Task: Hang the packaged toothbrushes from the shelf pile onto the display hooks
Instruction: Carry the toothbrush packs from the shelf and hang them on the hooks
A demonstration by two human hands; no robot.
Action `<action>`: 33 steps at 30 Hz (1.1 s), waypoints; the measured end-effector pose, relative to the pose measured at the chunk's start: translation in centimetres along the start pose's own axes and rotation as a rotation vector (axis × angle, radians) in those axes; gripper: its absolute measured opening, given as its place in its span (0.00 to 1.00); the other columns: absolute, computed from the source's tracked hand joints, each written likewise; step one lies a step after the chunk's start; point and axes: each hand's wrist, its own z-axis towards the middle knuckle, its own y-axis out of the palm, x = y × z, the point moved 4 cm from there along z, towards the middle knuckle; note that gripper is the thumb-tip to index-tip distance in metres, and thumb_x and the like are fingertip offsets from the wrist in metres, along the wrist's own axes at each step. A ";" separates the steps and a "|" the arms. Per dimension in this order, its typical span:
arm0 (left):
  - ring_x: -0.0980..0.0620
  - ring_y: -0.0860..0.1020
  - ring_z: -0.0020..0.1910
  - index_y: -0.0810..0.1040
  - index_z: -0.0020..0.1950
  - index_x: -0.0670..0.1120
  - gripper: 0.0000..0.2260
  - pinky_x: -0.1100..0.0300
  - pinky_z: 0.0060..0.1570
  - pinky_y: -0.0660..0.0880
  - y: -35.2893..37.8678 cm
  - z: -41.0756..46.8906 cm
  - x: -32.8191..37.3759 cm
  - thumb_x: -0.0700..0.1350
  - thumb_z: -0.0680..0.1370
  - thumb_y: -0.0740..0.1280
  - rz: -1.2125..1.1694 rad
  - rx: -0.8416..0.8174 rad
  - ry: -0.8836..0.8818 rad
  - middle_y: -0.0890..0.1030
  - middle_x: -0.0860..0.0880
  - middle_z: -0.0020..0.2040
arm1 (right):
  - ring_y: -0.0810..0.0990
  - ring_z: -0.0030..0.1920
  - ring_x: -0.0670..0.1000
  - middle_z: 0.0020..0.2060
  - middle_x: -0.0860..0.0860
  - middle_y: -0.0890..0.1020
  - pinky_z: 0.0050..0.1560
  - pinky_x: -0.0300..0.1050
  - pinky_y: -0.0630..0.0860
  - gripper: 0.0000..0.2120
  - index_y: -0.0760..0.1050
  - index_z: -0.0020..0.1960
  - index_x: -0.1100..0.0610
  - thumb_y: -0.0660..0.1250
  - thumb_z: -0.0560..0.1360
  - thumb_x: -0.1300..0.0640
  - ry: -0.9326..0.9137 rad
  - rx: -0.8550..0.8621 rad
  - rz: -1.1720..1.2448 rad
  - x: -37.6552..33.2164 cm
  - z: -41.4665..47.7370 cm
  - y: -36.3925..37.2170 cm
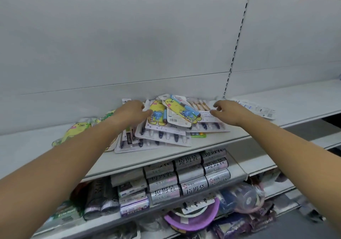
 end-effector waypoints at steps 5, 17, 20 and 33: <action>0.43 0.80 0.58 0.77 0.68 0.42 0.24 0.53 0.54 0.75 -0.5 -0.1 0.8 0.59 0.82 0.62 0.032 0.043 -0.035 0.82 0.42 0.61 | 0.77 0.63 0.57 0.65 0.56 0.79 0.57 0.47 0.72 0.25 0.72 0.71 0.57 0.61 0.81 0.42 -0.128 0.024 0.047 -2.7 2.0 -0.4; 0.47 0.81 0.35 0.82 0.47 0.38 0.28 0.59 0.37 0.73 0.6 0.7 1.1 0.65 0.79 0.65 0.008 -0.083 -0.092 0.83 0.41 0.38 | 0.76 0.63 0.57 0.65 0.56 0.78 0.56 0.47 0.72 0.26 0.71 0.72 0.57 0.63 0.80 0.42 -0.084 -0.028 0.070 -2.1 3.1 -0.2; 0.48 0.80 0.34 0.77 0.45 0.40 0.30 0.59 0.33 0.71 1.0 0.8 1.5 0.69 0.75 0.68 0.043 -0.108 -0.108 0.81 0.45 0.35 | 0.77 0.60 0.55 0.64 0.54 0.79 0.51 0.45 0.71 0.27 0.72 0.71 0.55 0.65 0.79 0.39 -0.142 0.001 0.073 -3.7 3.1 -0.6; 0.45 0.84 0.41 0.80 0.55 0.38 0.19 0.61 0.32 0.73 0.3 0.2 -0.5 0.54 0.82 0.62 -0.005 -0.133 -0.133 0.84 0.43 0.40 | 0.77 0.62 0.54 0.65 0.53 0.77 0.59 0.49 0.76 0.30 0.73 0.70 0.51 0.72 0.73 0.38 -0.237 -0.073 0.041 -8.5 3.4 1.2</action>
